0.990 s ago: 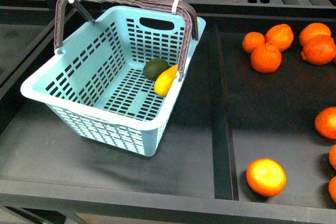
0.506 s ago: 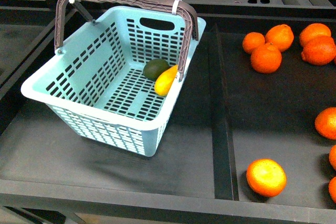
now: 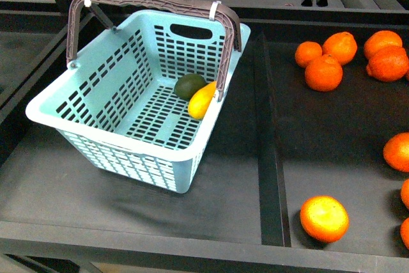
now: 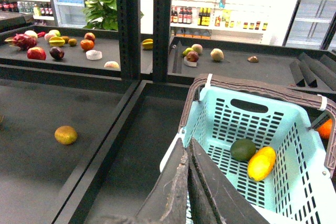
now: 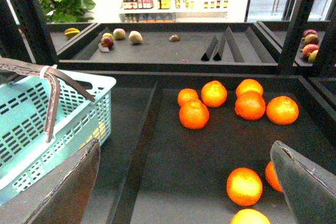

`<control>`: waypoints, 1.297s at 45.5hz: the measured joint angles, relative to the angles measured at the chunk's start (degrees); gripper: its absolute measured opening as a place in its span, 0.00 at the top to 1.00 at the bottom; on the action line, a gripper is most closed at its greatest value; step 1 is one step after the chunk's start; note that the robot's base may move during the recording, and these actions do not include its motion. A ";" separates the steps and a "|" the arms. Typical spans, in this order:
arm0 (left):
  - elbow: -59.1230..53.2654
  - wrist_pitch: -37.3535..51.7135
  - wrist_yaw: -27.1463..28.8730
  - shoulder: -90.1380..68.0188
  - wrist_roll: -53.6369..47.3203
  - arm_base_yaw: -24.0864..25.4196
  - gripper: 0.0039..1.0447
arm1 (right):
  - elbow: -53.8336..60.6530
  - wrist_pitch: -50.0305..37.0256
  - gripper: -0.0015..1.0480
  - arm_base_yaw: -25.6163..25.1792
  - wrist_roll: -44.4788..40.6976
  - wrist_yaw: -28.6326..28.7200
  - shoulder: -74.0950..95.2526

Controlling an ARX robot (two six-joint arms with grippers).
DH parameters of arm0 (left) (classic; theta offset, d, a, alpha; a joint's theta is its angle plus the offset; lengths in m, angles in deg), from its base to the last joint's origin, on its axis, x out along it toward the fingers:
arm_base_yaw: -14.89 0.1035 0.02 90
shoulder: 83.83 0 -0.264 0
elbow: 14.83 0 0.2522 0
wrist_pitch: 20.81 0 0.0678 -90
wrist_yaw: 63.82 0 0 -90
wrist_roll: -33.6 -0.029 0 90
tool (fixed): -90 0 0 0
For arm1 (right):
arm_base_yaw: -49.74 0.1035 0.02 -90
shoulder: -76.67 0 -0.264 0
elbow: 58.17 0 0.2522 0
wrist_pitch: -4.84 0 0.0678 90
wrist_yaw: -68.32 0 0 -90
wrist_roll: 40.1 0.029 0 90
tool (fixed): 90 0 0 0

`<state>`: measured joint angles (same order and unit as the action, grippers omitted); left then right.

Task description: Pick mango and avocado into basket

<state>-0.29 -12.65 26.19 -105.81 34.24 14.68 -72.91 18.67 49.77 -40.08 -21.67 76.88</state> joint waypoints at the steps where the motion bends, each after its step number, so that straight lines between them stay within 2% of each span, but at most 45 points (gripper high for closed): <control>1: 0.00 -0.50 0.00 0.50 0.00 0.00 0.98 | 0.00 0.00 0.08 0.00 0.00 0.00 0.00; 26: 0.00 -12.13 0.00 12.22 0.00 0.00 0.98 | 0.00 0.00 0.08 0.00 0.00 0.00 0.00; 28: 0.02 -18.51 0.00 16.81 -0.02 0.00 0.98 | 0.00 0.00 0.08 0.00 0.00 0.00 0.00; 30: 0.02 -21.31 0.00 20.39 -0.02 0.00 0.98 | 0.00 0.00 0.08 0.00 0.00 -0.02 0.02; 56: 0.02 -21.84 0.00 21.62 -0.02 0.00 0.98 | 0.00 0.00 0.08 0.00 0.00 0.00 0.00; 59: 0.02 -21.84 0.00 21.62 0.00 0.00 0.90 | 0.00 0.00 0.08 0.00 0.00 0.00 0.00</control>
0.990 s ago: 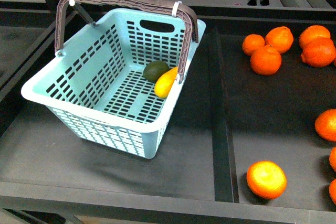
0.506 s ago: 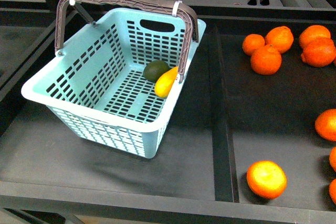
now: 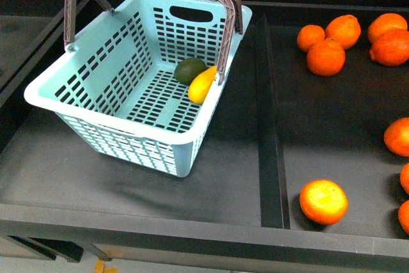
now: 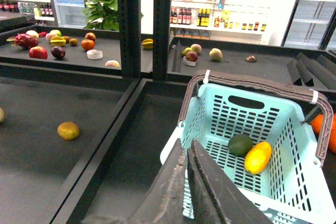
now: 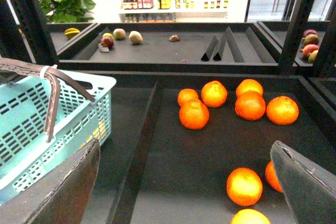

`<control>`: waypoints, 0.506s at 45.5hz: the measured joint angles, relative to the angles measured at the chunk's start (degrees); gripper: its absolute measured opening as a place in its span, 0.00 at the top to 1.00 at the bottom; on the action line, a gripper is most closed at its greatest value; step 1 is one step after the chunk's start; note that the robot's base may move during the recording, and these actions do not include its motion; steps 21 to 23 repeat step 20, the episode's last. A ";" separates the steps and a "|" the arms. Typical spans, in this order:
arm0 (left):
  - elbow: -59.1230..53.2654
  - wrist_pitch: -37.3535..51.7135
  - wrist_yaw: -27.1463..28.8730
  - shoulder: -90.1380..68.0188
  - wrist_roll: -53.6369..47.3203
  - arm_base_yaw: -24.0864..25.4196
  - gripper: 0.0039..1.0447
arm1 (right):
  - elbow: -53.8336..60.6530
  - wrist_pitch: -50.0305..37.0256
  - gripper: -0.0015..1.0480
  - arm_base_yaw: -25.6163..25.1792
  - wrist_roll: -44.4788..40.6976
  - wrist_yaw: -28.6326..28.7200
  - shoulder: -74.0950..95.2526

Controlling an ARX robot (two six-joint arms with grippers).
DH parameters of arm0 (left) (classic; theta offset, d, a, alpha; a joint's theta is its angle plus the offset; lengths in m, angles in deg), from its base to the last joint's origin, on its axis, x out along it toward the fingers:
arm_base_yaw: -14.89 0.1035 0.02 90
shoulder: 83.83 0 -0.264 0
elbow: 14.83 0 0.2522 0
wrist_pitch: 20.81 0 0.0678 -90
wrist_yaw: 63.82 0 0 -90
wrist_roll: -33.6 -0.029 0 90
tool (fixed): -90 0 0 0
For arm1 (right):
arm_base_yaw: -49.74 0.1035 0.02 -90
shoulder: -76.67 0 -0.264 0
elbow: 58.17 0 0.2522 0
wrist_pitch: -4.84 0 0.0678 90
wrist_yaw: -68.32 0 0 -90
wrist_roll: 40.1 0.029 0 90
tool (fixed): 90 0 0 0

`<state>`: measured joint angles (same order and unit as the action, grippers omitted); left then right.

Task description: Pick mango and avocado into basket

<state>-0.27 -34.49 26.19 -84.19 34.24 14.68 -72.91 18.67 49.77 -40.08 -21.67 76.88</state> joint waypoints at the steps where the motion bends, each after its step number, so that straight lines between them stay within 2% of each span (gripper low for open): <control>1: 0.00 0.00 0.00 0.00 0.00 0.00 0.87 | 0.00 0.00 0.08 0.00 0.00 0.00 0.00; 11: 0.00 0.00 0.00 0.00 0.00 0.00 0.44 | 0.00 0.00 0.08 0.00 0.00 0.00 0.00; 12: 0.00 0.00 0.00 0.00 0.00 0.00 0.37 | 0.00 0.00 0.08 0.00 0.00 0.00 0.00; 17: 0.00 0.00 0.00 0.00 0.00 0.00 0.20 | 0.00 0.00 0.08 0.00 0.00 0.00 0.00; 20: 0.00 0.00 0.00 0.00 -0.02 0.00 0.07 | 0.00 0.00 0.08 0.00 0.00 0.00 0.00; 23: 0.00 0.00 0.00 0.00 -0.02 0.00 0.07 | 0.00 0.00 0.08 0.00 0.00 0.00 0.00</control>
